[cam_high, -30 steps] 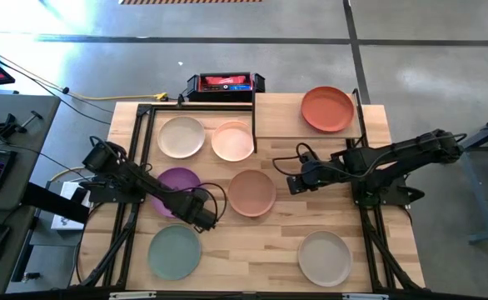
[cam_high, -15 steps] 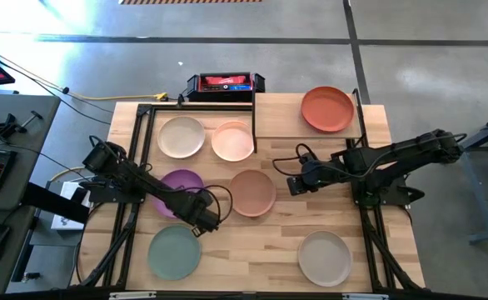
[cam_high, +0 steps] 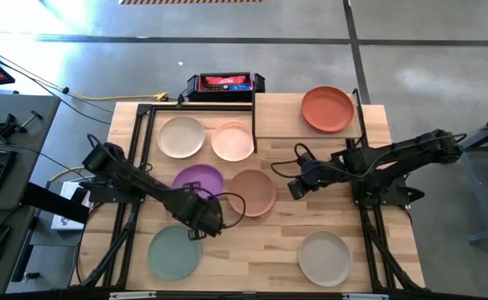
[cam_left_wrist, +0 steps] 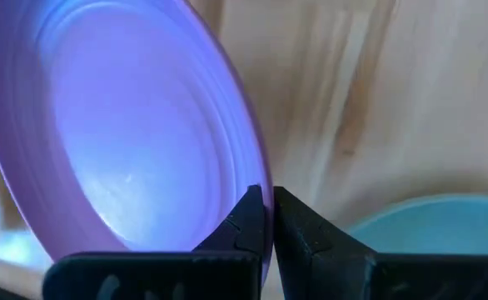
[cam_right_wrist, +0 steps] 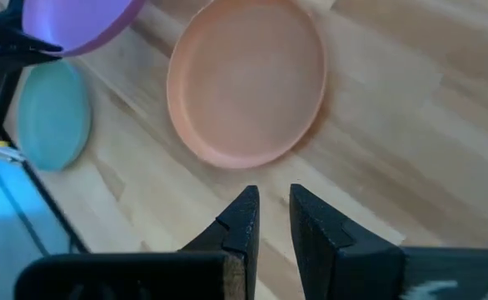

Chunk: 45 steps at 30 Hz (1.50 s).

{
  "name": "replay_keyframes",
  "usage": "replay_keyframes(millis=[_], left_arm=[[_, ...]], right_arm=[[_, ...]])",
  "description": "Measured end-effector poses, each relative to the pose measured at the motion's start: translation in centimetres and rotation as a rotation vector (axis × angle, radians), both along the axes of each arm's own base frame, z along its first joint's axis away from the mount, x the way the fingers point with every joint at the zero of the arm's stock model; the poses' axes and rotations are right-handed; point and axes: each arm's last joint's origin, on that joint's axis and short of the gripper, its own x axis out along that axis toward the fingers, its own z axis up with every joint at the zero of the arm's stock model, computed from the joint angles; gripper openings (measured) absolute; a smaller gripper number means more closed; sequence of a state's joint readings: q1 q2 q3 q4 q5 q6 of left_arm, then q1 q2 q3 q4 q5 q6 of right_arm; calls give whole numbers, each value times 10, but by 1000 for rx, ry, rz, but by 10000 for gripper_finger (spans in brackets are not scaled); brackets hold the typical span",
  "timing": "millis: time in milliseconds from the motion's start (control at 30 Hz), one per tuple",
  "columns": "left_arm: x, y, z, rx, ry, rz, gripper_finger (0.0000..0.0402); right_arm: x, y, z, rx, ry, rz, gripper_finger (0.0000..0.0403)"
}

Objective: Place and stack plates onto a shelf
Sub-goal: Stack the purple plate on top of the orange plate

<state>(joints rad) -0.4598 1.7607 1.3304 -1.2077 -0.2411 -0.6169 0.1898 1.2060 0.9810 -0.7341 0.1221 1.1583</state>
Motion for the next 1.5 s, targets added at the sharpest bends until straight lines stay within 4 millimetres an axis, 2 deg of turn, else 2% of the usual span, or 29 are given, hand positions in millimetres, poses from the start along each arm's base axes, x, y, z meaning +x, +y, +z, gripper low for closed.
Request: replay_keyframes(millis=[167, 367, 500, 633, 833, 1067, 1167, 1367, 1500], left_arm=[[8, 7, 23, 153, 7, -256, 3], [22, 22, 43, 314, 37, -522, 3], [29, 37, 48, 398, 105, -652, 3], [35, 54, 52, 433, 179, -760, 3], [42, 76, 60, 531, 242, -801, 3], [51, 88, 77, 572, 230, -849, 3], [55, 92, 83, 588, 228, -888, 3], [57, 100, 88, 598, 258, -930, 3], [57, 102, 88, 600, 271, -939, 3]], right_arm=[[1, -9, 0, -56, -7, -53, 51], [3, -25, 0, -82, -3, -91, 91], [4, -37, 1, -83, -14, -138, 117], [9, -51, 5, -61, -69, -133, 123], [17, -78, 15, -67, -218, -131, 123], [20, -104, 26, -138, -346, -113, 124], [19, -112, 34, -205, -361, -97, 124], [17, -121, 65, -353, -376, -94, 124], [13, -126, 75, -382, -312, -110, 124]])
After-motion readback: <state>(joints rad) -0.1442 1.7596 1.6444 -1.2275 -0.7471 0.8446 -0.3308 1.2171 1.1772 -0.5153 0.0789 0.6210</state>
